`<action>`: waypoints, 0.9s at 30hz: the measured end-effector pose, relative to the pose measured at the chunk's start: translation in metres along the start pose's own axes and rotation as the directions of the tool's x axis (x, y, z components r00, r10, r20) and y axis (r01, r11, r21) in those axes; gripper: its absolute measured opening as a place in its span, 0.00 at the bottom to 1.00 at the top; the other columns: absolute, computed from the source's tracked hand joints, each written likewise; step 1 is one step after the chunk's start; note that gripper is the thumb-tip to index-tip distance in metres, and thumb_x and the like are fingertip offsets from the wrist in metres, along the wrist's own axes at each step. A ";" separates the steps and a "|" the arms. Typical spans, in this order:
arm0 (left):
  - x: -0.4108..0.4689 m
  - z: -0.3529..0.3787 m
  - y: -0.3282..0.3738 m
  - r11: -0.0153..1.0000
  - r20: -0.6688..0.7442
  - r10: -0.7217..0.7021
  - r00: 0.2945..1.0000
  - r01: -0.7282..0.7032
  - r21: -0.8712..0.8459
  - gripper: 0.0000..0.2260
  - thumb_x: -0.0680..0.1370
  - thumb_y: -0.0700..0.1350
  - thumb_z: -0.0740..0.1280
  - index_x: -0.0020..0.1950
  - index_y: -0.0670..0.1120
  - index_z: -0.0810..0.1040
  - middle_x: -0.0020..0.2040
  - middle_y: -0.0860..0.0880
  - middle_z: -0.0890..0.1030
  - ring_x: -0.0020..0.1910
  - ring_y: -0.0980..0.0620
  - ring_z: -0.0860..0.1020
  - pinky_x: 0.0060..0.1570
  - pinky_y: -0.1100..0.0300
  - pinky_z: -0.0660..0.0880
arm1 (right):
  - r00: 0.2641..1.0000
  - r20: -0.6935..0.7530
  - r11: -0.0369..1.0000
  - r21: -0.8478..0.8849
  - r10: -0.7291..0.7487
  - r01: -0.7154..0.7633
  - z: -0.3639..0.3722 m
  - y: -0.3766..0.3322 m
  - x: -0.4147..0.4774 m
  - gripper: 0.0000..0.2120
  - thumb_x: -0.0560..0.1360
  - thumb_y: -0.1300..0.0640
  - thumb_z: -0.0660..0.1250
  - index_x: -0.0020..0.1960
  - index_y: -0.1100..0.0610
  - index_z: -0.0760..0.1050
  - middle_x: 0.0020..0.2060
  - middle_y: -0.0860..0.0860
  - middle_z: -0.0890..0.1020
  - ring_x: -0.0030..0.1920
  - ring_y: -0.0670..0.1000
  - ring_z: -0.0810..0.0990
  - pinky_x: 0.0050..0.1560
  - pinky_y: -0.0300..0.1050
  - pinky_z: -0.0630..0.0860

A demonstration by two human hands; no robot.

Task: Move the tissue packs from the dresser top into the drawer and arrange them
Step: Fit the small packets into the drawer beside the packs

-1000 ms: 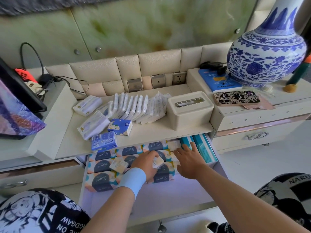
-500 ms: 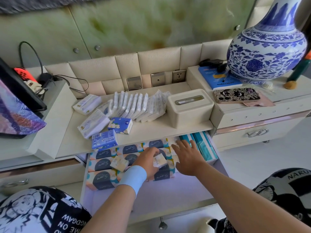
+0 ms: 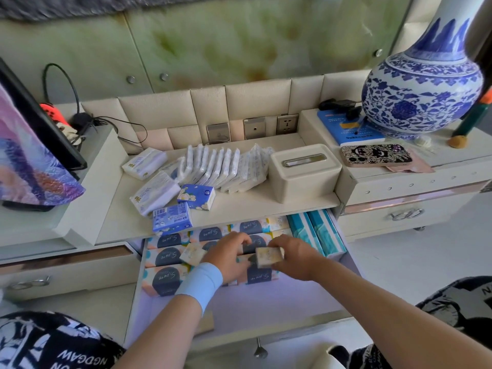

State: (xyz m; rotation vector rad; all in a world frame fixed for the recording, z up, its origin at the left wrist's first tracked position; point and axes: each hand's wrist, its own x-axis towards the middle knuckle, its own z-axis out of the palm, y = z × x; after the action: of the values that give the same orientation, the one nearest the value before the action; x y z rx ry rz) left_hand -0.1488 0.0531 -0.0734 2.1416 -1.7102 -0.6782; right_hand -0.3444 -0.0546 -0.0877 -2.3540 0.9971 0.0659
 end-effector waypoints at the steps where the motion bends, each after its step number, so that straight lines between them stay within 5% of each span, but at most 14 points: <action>1: -0.002 -0.008 -0.010 0.994 -0.007 -0.029 1.000 0.030 0.101 0.22 0.74 0.42 0.69 0.66 0.56 0.71 0.66 0.54 0.72 0.65 0.51 0.71 0.61 0.56 0.72 | 0.999 -0.015 0.998 -0.045 0.039 -0.040 -0.006 0.005 -0.002 0.23 0.75 0.46 0.70 0.68 0.47 0.70 0.63 0.47 0.75 0.58 0.51 0.76 0.58 0.45 0.75; 4: -0.008 -0.025 -0.047 0.867 0.101 -0.224 0.969 0.151 0.474 0.36 0.72 0.39 0.71 0.76 0.57 0.60 0.76 0.52 0.60 0.75 0.46 0.58 0.69 0.52 0.66 | 0.988 -0.076 0.976 -0.163 0.136 -0.147 -0.020 0.021 -0.008 0.25 0.78 0.44 0.65 0.72 0.46 0.65 0.67 0.47 0.73 0.58 0.52 0.78 0.56 0.47 0.77; 7: -0.018 -0.025 -0.064 0.827 0.210 -0.345 0.915 0.191 0.528 0.46 0.69 0.44 0.77 0.79 0.58 0.52 0.77 0.51 0.56 0.75 0.44 0.55 0.70 0.49 0.65 | 0.972 -0.129 0.963 -0.162 0.197 -0.217 -0.027 0.028 -0.013 0.23 0.79 0.45 0.63 0.73 0.45 0.64 0.67 0.46 0.73 0.57 0.52 0.78 0.54 0.46 0.78; 13: -0.022 -0.024 -0.049 0.909 0.183 -0.262 0.948 0.179 0.377 0.26 0.71 0.51 0.71 0.67 0.56 0.68 0.65 0.51 0.72 0.64 0.47 0.70 0.59 0.54 0.73 | 0.992 -0.017 0.939 -0.320 0.129 -0.127 -0.015 0.028 -0.022 0.23 0.74 0.45 0.67 0.67 0.42 0.65 0.64 0.45 0.76 0.56 0.52 0.79 0.51 0.42 0.79; 18: -0.036 -0.026 -0.025 0.925 0.411 -0.332 0.849 0.208 0.319 0.20 0.67 0.54 0.71 0.58 0.55 0.74 0.50 0.53 0.77 0.46 0.51 0.77 0.43 0.59 0.75 | 0.979 0.181 0.845 -0.534 0.090 0.021 -0.004 0.022 -0.022 0.23 0.73 0.46 0.65 0.68 0.44 0.68 0.60 0.47 0.79 0.55 0.52 0.80 0.54 0.47 0.78; 23: -0.058 -0.010 -0.035 0.843 0.469 -0.399 0.788 0.114 0.526 0.26 0.70 0.51 0.74 0.67 0.51 0.74 0.61 0.50 0.78 0.57 0.47 0.78 0.55 0.54 0.77 | 0.989 0.151 0.711 -0.694 -0.008 0.111 0.009 0.023 -0.013 0.19 0.77 0.40 0.62 0.64 0.48 0.73 0.54 0.48 0.81 0.51 0.51 0.81 0.49 0.47 0.78; 27: -0.070 0.008 -0.052 0.836 0.470 -0.405 0.784 0.109 0.538 0.28 0.73 0.49 0.72 0.72 0.52 0.69 0.69 0.48 0.73 0.63 0.45 0.75 0.61 0.54 0.74 | 0.989 0.108 0.615 -0.775 -0.097 0.145 0.022 0.026 -0.011 0.20 0.77 0.41 0.63 0.64 0.51 0.75 0.63 0.53 0.72 0.52 0.54 0.79 0.49 0.49 0.74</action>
State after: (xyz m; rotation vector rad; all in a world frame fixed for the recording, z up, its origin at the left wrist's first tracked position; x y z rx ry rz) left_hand -0.1228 0.1337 -0.0957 2.7787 -2.0597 -1.1761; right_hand -0.3663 -0.0507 -0.1159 -3.1867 0.8714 0.6392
